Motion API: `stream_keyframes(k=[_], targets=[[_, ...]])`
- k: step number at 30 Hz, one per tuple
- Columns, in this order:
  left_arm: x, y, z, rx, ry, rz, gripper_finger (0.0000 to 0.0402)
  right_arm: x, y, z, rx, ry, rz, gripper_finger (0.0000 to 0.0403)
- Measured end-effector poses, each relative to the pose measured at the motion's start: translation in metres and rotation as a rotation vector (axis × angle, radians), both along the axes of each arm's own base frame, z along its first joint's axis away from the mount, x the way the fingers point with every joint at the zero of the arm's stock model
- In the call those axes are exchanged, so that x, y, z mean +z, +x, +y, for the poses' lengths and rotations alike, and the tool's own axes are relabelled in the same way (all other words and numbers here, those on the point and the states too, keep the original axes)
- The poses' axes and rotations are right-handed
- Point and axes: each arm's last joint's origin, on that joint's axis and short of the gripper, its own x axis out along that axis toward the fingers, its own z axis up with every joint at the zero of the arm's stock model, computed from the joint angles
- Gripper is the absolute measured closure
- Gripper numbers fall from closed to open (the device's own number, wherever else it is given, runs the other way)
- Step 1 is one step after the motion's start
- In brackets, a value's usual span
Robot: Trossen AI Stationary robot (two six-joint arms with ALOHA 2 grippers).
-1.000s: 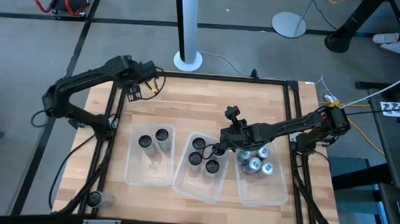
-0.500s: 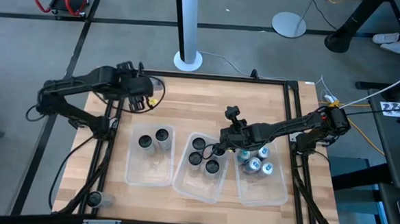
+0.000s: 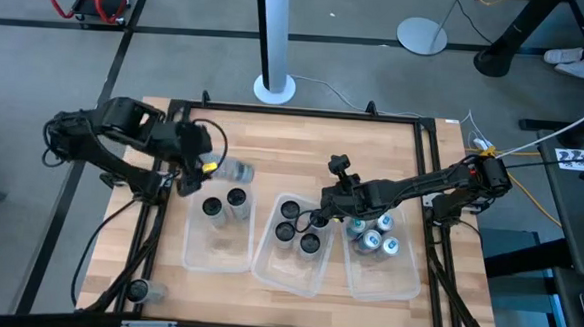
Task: Sort soda cans
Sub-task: Put the top white-yellow soda can into the left transparent bin
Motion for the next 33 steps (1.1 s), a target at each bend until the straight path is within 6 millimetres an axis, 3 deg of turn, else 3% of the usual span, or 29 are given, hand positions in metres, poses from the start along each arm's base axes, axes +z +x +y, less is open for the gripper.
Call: stream_keyframes(k=[7, 12, 27, 33], targets=[[-0.005, 0.002, -0.023, 0.072, -0.316, 0.044, 0.0138, 0.000, 0.001, 0.000, 0.001, 0.004, -0.005, 0.0039], [-0.011, 0.010, -0.039, 0.130, -0.414, 0.104, 0.0138, 0.000, 0.001, 0.000, 0.001, 0.004, -0.005, 0.0039], [-0.040, 0.040, -0.090, 0.148, -0.431, 0.297, 0.0138, 0.000, 0.001, 0.000, 0.002, 0.004, -0.004, 0.0039], [-0.073, 0.043, -0.101, 0.174, -0.392, 0.436, 0.0138, 0.000, 0.001, 0.000, 0.004, 0.002, -0.001, 0.0039]])
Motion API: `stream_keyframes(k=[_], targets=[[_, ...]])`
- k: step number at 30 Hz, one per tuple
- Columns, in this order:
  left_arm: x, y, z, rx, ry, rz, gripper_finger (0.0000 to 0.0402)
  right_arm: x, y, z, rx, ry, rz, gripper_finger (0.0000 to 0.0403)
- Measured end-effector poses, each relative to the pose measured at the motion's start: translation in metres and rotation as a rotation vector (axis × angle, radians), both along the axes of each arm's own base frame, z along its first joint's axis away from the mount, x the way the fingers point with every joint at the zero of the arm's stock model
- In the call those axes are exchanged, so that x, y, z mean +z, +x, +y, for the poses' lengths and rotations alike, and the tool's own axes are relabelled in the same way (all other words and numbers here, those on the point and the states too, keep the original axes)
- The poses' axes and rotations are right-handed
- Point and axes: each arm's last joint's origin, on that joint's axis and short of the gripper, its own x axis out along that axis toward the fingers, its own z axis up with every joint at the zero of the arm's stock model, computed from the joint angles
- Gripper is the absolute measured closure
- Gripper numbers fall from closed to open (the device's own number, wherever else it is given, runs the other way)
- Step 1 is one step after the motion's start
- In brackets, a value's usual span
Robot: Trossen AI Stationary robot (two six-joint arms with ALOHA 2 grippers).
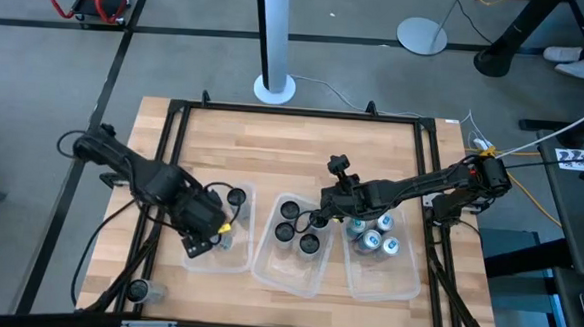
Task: Sort soda cans
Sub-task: Put the top white-yellow soda can into the left transparent bin
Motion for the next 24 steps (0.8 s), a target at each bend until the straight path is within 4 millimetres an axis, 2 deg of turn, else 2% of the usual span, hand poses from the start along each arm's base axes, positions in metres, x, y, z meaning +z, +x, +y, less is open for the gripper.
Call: stream_keyframes(k=[4, 10, 24], targets=[[-0.022, -0.003, 0.000, -0.013, 0.028, 0.088, 0.0139, 0.000, 0.000, 0.000, 0.000, 0.000, -0.001, 0.0039], [-0.043, -0.006, 0.002, -0.037, 0.066, 0.161, 0.0139, 0.000, 0.000, 0.000, 0.001, 0.000, -0.002, 0.0039], [-0.077, -0.009, 0.004, -0.063, 0.091, 0.219, 0.0139, 0.000, 0.001, 0.000, 0.001, 0.001, -0.006, 0.0039]])
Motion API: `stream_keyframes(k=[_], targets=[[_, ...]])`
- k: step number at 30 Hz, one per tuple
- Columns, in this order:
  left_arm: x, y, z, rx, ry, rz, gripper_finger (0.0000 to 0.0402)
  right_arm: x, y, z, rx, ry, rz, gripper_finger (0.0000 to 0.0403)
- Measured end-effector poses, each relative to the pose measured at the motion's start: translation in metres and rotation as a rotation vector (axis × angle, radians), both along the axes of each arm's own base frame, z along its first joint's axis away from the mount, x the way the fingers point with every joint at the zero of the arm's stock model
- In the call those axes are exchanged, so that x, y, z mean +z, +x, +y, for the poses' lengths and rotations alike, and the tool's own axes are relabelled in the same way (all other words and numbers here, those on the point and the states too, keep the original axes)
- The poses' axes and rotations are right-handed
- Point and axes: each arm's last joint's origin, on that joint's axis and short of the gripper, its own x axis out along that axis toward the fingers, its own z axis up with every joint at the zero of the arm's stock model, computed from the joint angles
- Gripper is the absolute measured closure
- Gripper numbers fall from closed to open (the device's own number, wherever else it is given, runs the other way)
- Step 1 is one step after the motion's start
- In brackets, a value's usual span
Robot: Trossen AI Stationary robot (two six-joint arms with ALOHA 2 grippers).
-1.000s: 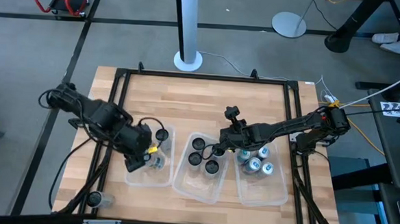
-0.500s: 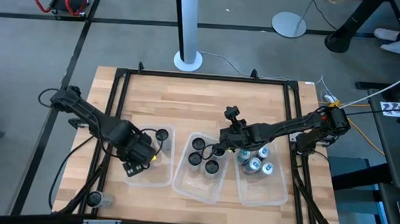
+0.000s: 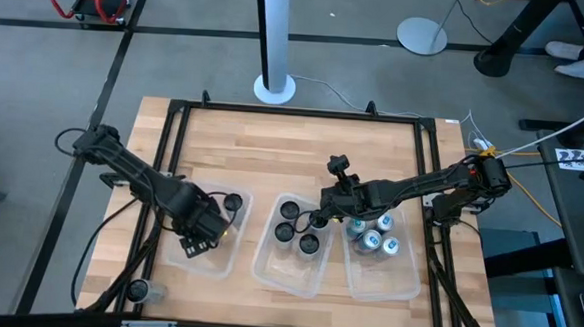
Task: Sort soda cans
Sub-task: Put the top white-yellow soda can into the left transparent bin, then put the white-yellow soda can into the left transparent bin
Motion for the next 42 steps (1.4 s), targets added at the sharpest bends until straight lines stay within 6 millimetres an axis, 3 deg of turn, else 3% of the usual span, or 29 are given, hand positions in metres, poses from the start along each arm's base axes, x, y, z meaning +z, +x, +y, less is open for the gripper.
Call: stream_keyframes(k=[4, 11, 23, 29, 42], targets=[[-0.007, 0.000, 0.000, 0.001, -0.004, 0.004, 0.0137, 0.000, 0.000, 0.000, -0.001, 0.000, -0.001, 0.0039], [-0.016, -0.001, 0.000, -0.021, -0.007, 0.017, 0.0090, 0.000, 0.000, 0.000, -0.001, 0.001, -0.003, 0.0039], [-0.015, -0.001, 0.002, -0.028, -0.058, 0.049, 0.0087, 0.000, 0.000, 0.000, -0.001, 0.002, -0.004, 0.0039], [0.006, -0.004, 0.007, -0.018, -0.081, 0.084, 0.0086, 0.000, 0.000, 0.000, -0.001, 0.002, -0.004, 0.0039], [0.053, -0.030, 0.015, 0.078, -0.133, -0.126, 0.0086, 0.000, 0.000, 0.000, -0.001, 0.001, -0.004, 0.0039]])
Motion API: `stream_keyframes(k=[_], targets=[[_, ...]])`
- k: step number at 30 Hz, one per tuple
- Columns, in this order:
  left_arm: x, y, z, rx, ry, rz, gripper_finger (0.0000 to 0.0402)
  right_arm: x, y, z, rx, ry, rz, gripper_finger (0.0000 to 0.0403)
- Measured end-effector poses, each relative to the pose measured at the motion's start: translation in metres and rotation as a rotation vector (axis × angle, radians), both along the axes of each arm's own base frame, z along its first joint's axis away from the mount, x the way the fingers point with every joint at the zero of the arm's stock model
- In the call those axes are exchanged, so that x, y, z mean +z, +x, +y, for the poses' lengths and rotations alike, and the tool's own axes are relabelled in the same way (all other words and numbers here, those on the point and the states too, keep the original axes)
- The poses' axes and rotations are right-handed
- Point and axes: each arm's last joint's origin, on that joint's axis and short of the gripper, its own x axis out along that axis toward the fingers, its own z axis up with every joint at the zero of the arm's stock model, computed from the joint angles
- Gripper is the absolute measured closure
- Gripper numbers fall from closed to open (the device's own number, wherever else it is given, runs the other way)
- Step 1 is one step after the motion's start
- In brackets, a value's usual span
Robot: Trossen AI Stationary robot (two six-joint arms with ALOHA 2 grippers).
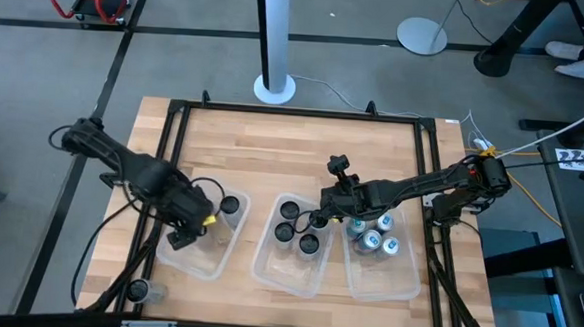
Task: Sort soda cans
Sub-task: Put the white-yellow soda can into the left transparent bin
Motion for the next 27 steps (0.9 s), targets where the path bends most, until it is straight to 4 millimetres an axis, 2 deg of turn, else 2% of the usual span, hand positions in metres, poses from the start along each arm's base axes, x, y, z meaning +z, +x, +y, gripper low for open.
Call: stream_keyframes(k=[5, 11, 17, 21, 27], targets=[[0.007, -0.007, -0.014, 0.131, -0.060, -0.052, 0.0086, 0.000, 0.000, 0.000, 0.000, 0.000, 0.000, 0.0039], [0.005, -0.019, -0.044, 0.193, -0.141, 0.051, 0.0086, 0.000, 0.000, 0.000, -0.002, 0.002, -0.002, 0.0039], [0.005, -0.039, -0.064, 0.271, -0.110, 0.085, 0.0086, 0.000, 0.000, 0.000, -0.002, 0.001, -0.002, 0.0039], [0.004, -0.045, -0.069, 0.210, -0.054, -0.009, 0.0086, 0.000, 0.000, 0.000, 0.004, -0.003, 0.002, 0.0039], [0.003, -0.043, -0.067, 0.096, 0.019, -0.142, 0.0086, 0.000, 0.001, 0.000, 0.007, -0.005, 0.003, 0.0039]])
